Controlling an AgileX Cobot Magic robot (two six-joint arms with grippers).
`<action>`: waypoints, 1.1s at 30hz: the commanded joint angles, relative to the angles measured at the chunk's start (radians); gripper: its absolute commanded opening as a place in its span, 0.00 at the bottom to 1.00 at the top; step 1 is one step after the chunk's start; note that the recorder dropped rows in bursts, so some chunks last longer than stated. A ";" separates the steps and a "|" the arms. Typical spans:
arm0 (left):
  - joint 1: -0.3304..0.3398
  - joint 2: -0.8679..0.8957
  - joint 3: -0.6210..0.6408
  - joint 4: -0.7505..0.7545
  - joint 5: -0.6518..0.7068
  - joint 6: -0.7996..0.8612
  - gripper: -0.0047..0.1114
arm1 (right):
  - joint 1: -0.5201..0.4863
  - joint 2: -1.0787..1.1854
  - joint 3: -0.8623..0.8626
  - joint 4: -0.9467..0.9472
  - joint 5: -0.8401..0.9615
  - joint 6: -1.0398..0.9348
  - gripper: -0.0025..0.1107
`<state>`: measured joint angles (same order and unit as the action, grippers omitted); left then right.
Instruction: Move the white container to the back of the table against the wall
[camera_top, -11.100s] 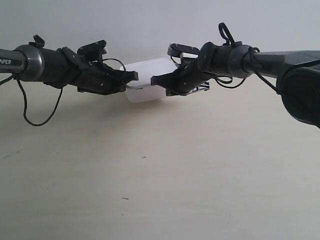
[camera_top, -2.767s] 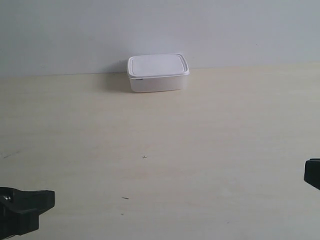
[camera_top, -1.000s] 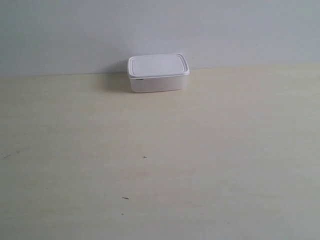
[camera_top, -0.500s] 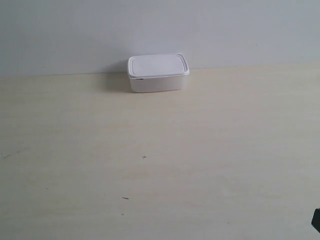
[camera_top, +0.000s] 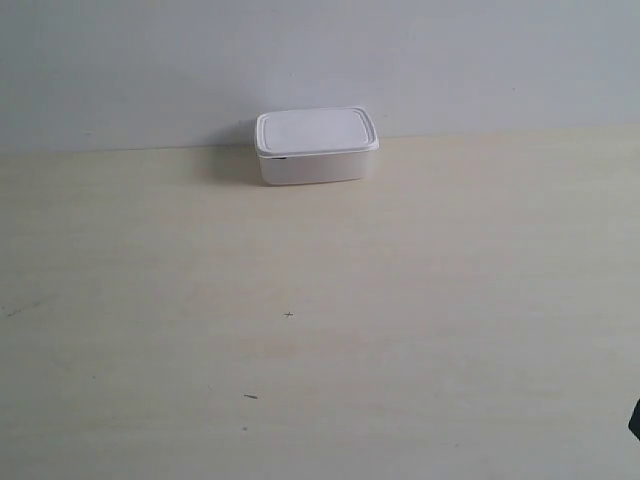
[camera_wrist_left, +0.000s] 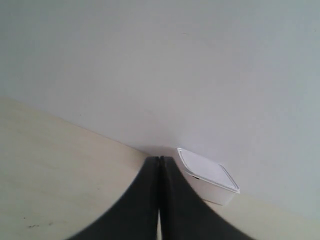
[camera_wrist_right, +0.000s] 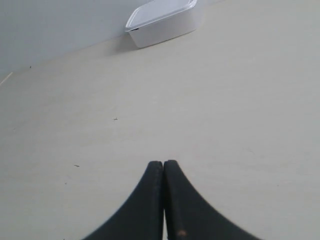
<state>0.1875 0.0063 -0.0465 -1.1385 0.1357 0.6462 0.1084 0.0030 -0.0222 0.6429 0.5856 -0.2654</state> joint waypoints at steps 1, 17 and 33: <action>0.003 -0.006 0.002 0.002 0.004 0.005 0.04 | -0.005 -0.003 0.005 0.008 -0.013 0.004 0.02; 0.003 -0.006 0.002 0.002 0.014 0.005 0.04 | -0.003 -0.003 0.005 -0.035 -0.197 0.000 0.02; 0.003 -0.006 0.023 0.417 0.418 0.005 0.04 | -0.003 -0.003 0.005 -0.421 -0.340 0.000 0.02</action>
<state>0.1875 0.0056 -0.0263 -0.8474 0.6466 0.6462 0.1084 0.0047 -0.0206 0.2321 0.2448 -0.2630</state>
